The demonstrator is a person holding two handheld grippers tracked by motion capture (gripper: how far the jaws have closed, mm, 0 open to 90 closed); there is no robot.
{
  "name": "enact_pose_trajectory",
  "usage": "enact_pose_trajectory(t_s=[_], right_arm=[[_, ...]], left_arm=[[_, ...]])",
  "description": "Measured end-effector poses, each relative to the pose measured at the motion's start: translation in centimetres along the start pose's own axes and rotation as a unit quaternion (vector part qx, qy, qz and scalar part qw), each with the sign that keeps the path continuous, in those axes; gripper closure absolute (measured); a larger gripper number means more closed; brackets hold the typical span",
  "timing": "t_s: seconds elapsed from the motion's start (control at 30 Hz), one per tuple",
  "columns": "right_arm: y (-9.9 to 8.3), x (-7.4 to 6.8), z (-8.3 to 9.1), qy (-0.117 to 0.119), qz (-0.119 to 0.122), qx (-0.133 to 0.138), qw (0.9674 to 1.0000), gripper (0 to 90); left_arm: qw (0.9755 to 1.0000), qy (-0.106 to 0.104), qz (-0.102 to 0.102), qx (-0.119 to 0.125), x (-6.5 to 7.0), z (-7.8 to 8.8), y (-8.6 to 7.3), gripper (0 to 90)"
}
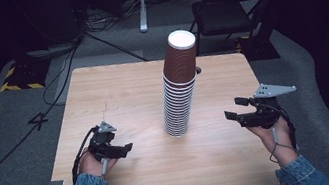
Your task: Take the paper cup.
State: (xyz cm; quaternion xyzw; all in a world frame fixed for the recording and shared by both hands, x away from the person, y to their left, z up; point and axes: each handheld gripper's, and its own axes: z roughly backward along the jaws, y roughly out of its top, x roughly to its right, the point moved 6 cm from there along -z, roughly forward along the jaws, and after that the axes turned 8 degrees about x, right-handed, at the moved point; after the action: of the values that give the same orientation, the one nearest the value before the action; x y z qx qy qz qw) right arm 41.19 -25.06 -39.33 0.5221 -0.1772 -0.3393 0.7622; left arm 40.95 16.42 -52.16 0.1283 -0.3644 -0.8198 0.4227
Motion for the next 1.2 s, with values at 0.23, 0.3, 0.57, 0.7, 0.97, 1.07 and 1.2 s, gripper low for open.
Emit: enact_pose_trajectory(t_s=[0.23, 0.3, 0.57, 0.7, 0.97, 1.07, 1.2], right_arm=[[4.2, -1.7, 0.5, 0.026, 0.038, 0.027, 0.9986, 26.9], [5.3, -2.2, 0.5, 0.030, 0.047, 0.030, 0.9980, 26.8], [9.7, -3.7, -0.5, 0.060, 0.065, 0.036, 0.9954, 19.6], [11.4, -4.1, -1.1, 0.070, 0.065, 0.048, 0.9943, 16.2], [14.2, -5.0, -3.4, 0.088, 0.064, 0.054, 0.9926, 15.3], [14.9, -5.2, -4.2, 0.094, 0.064, 0.055, 0.9920, 15.2], [15.5, -5.4, -5.3, 0.100, 0.058, 0.055, 0.9919, 15.0]], left_arm=[[0.9996, -0.010, 0.012, -0.024, -0.4, -1.1, -0.9, 15.9], [0.9997, -0.008, 0.007, -0.023, -0.4, -1.1, -1.0, 16.0], [0.9996, 0.009, -0.023, -0.015, -0.3, -1.6, -1.1, 15.1], [0.9992, 0.015, -0.036, -0.014, -0.3, -1.8, -1.1, 13.7], [0.9990, 0.014, -0.042, -0.003, -0.5, -1.9, -1.1, 12.7], [0.9990, 0.013, -0.044, 0.001, -0.5, -1.9, -1.1, 12.4], [0.9990, 0.011, -0.043, 0.006, -0.5, -2.0, -1.1, 12.0]])
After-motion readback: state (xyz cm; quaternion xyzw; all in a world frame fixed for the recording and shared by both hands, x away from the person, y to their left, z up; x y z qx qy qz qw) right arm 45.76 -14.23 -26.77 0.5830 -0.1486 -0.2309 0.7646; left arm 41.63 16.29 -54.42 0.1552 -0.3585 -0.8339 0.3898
